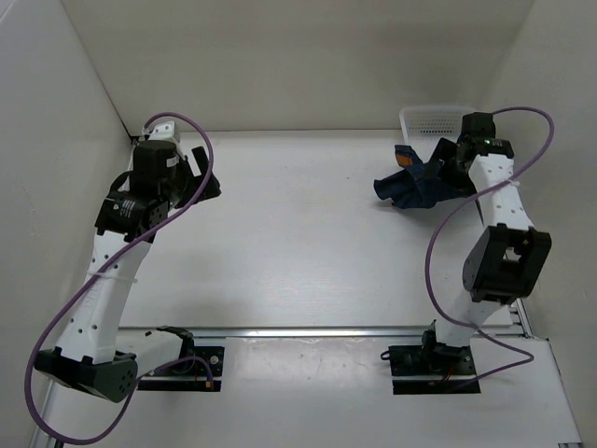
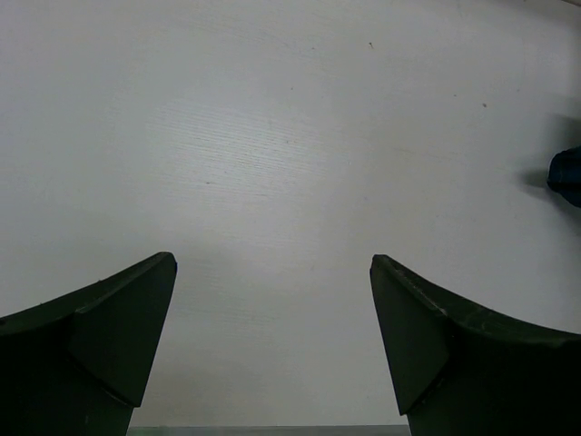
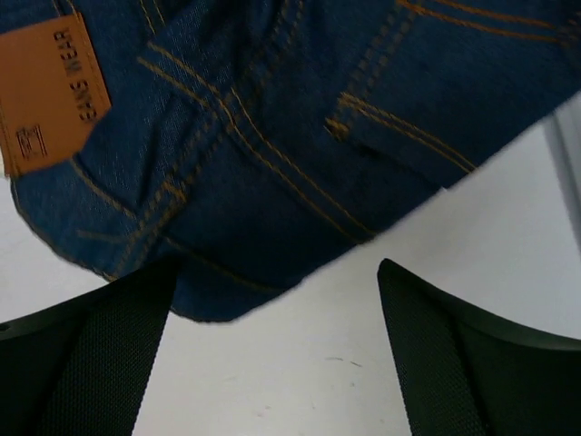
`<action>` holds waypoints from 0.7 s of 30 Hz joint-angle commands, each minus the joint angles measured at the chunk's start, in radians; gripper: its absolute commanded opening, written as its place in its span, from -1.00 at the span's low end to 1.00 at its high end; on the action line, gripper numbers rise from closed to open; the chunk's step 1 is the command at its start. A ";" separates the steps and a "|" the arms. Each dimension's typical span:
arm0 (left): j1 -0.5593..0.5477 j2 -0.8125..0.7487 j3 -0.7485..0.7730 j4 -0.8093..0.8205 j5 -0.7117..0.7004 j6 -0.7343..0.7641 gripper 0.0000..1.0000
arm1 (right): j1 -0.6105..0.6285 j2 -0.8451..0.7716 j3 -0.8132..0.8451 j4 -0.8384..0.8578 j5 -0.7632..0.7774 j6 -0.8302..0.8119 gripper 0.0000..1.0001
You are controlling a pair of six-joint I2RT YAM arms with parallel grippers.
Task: Fold and stack the trousers
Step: Grab the trousers from the pile
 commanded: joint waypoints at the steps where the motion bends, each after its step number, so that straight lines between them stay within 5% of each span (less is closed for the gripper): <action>1: -0.001 -0.036 -0.002 -0.011 0.023 0.021 0.99 | 0.002 0.069 0.104 0.049 -0.058 0.009 0.89; 6: -0.001 -0.036 -0.002 -0.020 0.014 0.021 0.99 | 0.002 0.119 0.144 0.049 -0.075 0.020 -0.17; 12: -0.001 -0.024 0.009 -0.029 0.004 0.021 0.99 | 0.002 0.171 0.212 0.020 -0.087 -0.001 -0.95; 21: -0.001 0.013 0.029 -0.040 0.004 0.011 0.99 | 0.002 -0.021 0.193 0.046 -0.076 -0.002 -1.00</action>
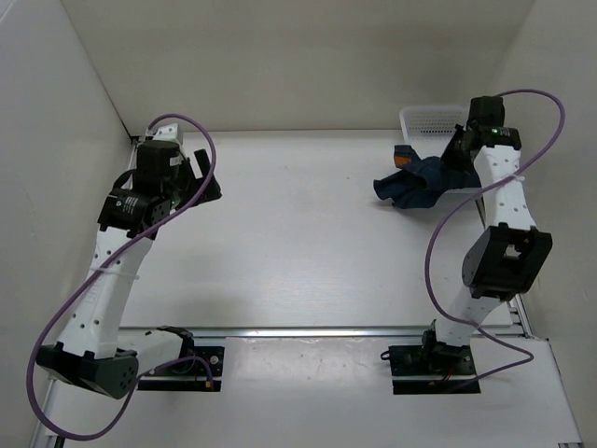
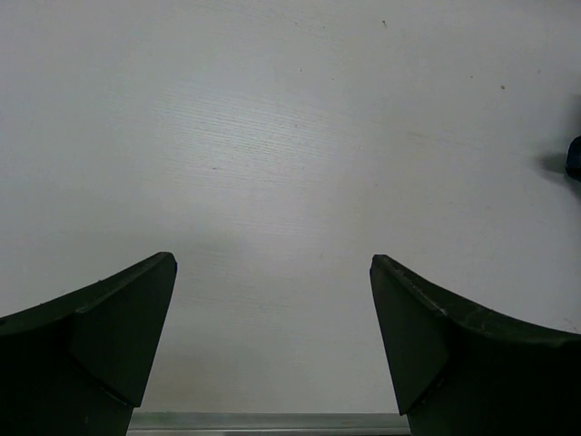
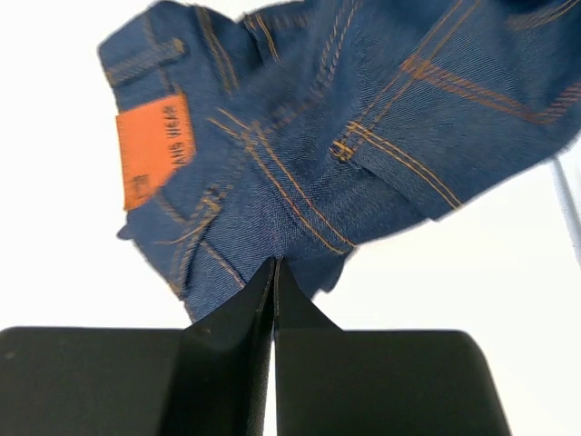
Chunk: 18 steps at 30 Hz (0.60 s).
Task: Fold and stack the trousers
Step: Grab the trousers from the pile, then move the trousers to the center of the board
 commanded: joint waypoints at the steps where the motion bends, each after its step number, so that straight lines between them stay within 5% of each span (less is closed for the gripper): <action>1: -0.001 0.000 0.028 -0.014 0.000 0.005 0.99 | 0.000 -0.148 0.031 0.028 -0.018 -0.009 -1.00; 8: -0.001 0.040 0.077 -0.035 -0.069 -0.015 0.99 | 0.086 -0.225 0.459 -0.022 -0.132 -0.091 -1.00; 10: 0.034 0.134 0.145 -0.148 -0.160 -0.081 0.99 | 0.254 -0.225 0.628 -0.031 -0.206 -0.131 -1.00; 13: 0.099 0.190 0.229 -0.216 -0.132 -0.127 0.99 | 0.445 -0.225 0.649 -0.019 -0.253 -0.151 -1.00; 18: 0.220 0.147 0.259 -0.207 -0.051 -0.164 0.99 | 0.780 -0.225 0.389 -0.001 -0.175 -0.135 -1.00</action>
